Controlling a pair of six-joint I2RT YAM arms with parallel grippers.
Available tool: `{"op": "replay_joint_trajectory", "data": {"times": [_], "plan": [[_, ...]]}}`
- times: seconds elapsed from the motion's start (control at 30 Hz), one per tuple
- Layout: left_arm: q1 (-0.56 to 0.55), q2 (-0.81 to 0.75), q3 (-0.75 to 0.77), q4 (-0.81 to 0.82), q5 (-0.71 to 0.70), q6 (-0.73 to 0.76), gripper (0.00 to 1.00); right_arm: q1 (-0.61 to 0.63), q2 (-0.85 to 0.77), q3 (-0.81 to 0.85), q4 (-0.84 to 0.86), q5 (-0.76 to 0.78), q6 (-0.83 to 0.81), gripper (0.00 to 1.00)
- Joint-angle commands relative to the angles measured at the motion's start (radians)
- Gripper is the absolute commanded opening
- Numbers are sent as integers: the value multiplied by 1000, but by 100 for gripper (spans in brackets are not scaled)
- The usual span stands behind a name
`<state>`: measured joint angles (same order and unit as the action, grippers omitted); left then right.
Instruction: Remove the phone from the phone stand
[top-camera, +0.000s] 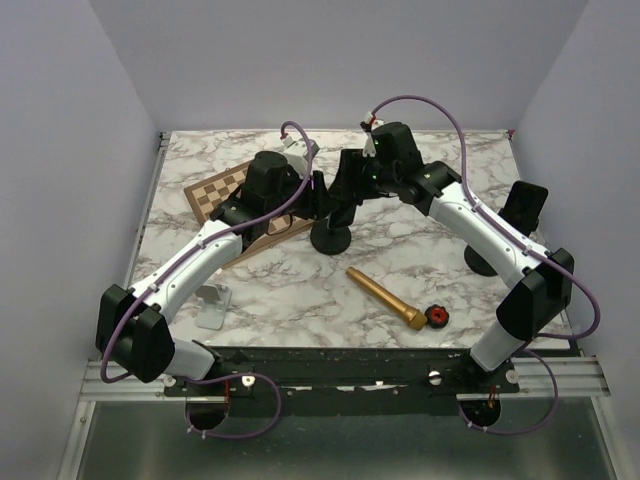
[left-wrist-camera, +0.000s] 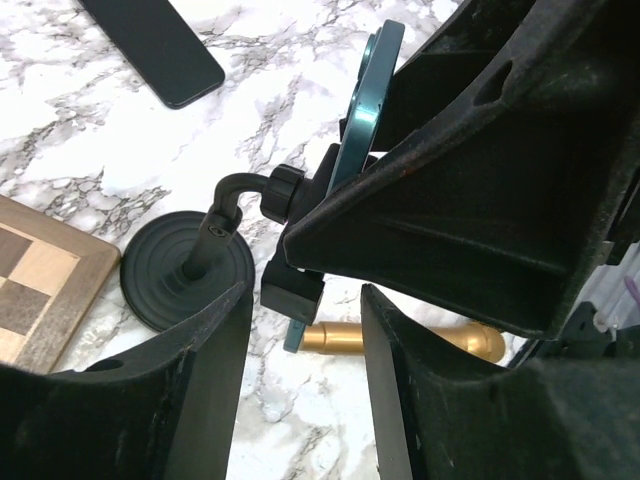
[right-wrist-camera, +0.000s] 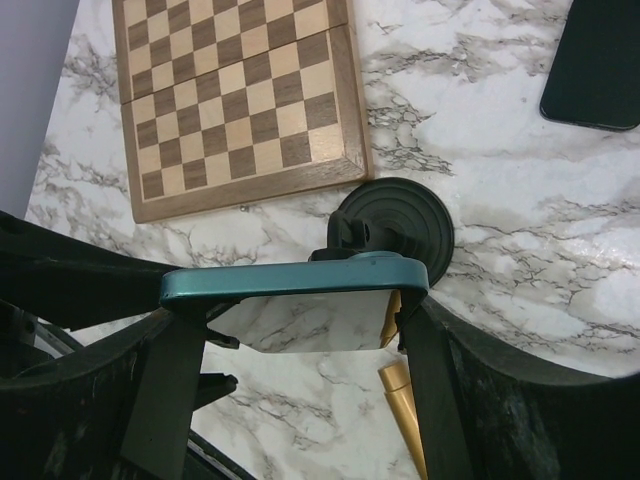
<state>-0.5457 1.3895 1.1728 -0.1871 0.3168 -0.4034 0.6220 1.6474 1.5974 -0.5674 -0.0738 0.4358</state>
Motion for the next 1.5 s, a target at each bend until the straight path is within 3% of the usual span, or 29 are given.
{"op": "replay_joint_trajectory", "data": {"times": [0.0,0.27,0.6,0.97,1.17,1.47], "plan": [[2,-7,25,-29,-1,116,56,13,-18,45,-5,-83,2,1],[33,29,28,-7,166,150,61,13,-12,46,-9,-103,-28,1],[41,52,37,18,276,163,44,13,-13,41,1,-133,-42,1],[49,58,30,24,311,222,1,12,1,45,7,-206,-177,1],[50,65,28,9,229,245,0,3,0,25,51,-326,-214,1],[58,72,22,7,176,250,0,-5,-19,10,72,-353,-221,1]]}}
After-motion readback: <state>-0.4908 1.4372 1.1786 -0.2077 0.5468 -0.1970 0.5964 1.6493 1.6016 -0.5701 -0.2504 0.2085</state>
